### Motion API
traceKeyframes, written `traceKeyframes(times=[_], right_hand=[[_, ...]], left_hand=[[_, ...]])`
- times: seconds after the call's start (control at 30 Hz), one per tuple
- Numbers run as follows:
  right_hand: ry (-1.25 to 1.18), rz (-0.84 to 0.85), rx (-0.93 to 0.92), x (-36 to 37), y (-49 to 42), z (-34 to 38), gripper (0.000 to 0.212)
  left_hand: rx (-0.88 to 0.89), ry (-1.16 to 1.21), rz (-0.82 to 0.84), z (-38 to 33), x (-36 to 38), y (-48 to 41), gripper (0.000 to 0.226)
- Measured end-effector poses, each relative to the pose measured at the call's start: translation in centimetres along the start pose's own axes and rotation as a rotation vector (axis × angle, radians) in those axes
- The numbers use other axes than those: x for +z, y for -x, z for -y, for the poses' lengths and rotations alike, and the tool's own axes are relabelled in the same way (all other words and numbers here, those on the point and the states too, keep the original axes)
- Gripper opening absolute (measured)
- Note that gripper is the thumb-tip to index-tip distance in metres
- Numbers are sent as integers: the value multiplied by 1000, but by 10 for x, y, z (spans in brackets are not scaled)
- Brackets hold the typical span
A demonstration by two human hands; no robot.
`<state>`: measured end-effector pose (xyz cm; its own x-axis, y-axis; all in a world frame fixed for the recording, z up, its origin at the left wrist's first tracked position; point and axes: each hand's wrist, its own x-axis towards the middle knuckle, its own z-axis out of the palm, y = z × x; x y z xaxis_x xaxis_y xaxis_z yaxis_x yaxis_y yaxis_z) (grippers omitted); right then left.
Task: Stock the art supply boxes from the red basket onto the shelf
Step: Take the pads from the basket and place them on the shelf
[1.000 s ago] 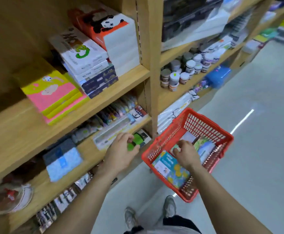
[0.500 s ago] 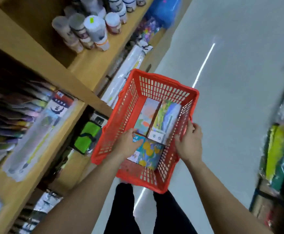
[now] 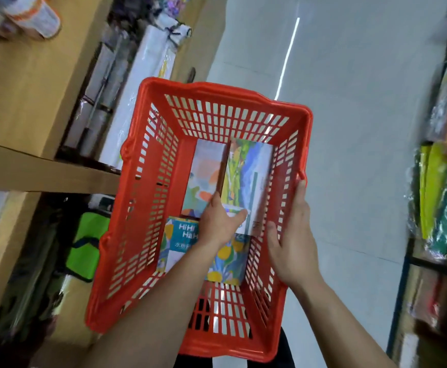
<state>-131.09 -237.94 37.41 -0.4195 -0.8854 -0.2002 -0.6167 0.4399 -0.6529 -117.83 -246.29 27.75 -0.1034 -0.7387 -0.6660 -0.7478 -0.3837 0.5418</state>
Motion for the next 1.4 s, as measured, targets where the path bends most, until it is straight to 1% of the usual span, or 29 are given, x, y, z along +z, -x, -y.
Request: traceKeyframes(times=[0.03, 0.13, 0.17, 0.2, 0.27, 0.3, 0.33, 0.37, 0.47, 0.53, 0.6, 0.63, 0.7, 0.73, 0.8, 0.83, 0.87, 0.9, 0.93, 1.0, 1.07, 1.1, 1.2, 1.23, 1.4], right_hand=[[-2, 4, 1, 1, 0, 0, 94], [-2, 18, 20, 1, -1, 1, 99], [0, 21, 20, 1, -1, 1, 100], [2, 25, 21, 0, 0, 1, 100], [10, 29, 29, 0, -1, 1, 101], [9, 30, 34, 0, -1, 1, 103], [6, 33, 39, -1, -1, 1, 104], [4, 33, 41, -1, -1, 2, 106], [13, 35, 46, -4, -2, 5, 112], [25, 54, 62, -8, -2, 10, 113], [60, 75, 88, -14, -3, 18, 106], [92, 64, 115, -17, -3, 23, 101], [136, -32, 156, -25, -3, 37, 88], [138, -106, 139, -29, -2, 45, 81], [137, -237, 24, -30, -1, 65, 66], [133, -254, -45, -27, -3, 75, 59], [105, -213, -98, -21, -6, 84, 53], [47, -118, -112, -11, -12, 91, 49], [-18, 1, -75, 2, -20, 95, 48], [-82, 189, 78, 34, -42, 92, 51], [-20, 286, 268, 66, -67, 75, 54], [14, 316, 368, 79, -76, 64, 57], [39, 334, 651, 106, -90, 34, 74], [37, 325, 695, 114, -90, 28, 81], [89, 182, 730, 147, -78, 16, 109]], left_hand=[[-21, 47, -11, 0, 0, -2, 81], [-95, 226, -52, -5, -3, -15, 54], [-118, 282, -37, -7, -4, -19, 55], [-139, 316, 0, -8, -5, -23, 65], [-173, 347, 75, -7, -7, -28, 92], [-180, 372, 106, -6, -8, -29, 100], [-180, 391, 128, -5, -9, -29, 101], [-175, 403, 141, -5, -10, -29, 97], [-131, 373, 114, -10, -22, -16, 65], [-99, 382, 92, -12, -41, 4, 56], [-72, 422, 68, -7, -69, 31, 54], [-68, 441, 50, -4, -85, 46, 58], [-59, 464, -2, 6, -118, 74, 65], [-48, 470, -29, 11, -135, 88, 65], [-39, 481, -72, 21, -165, 113, 65], [-39, 486, -92, 25, -177, 125, 66], [-38, 488, -116, 29, -188, 136, 68], [-38, 488, -143, 31, -198, 146, 72], [-43, 484, -167, 34, -205, 154, 79], [-46, 473, -208, 41, -217, 162, 88], [-49, 474, -239, 49, -225, 164, 89], [-59, 483, -248, 53, -228, 163, 86], [-56, 493, -284, 64, -236, 162, 59], [-53, 497, -292, 66, -239, 162, 56], [-39, 553, -258, 66, -244, 164, 60]])
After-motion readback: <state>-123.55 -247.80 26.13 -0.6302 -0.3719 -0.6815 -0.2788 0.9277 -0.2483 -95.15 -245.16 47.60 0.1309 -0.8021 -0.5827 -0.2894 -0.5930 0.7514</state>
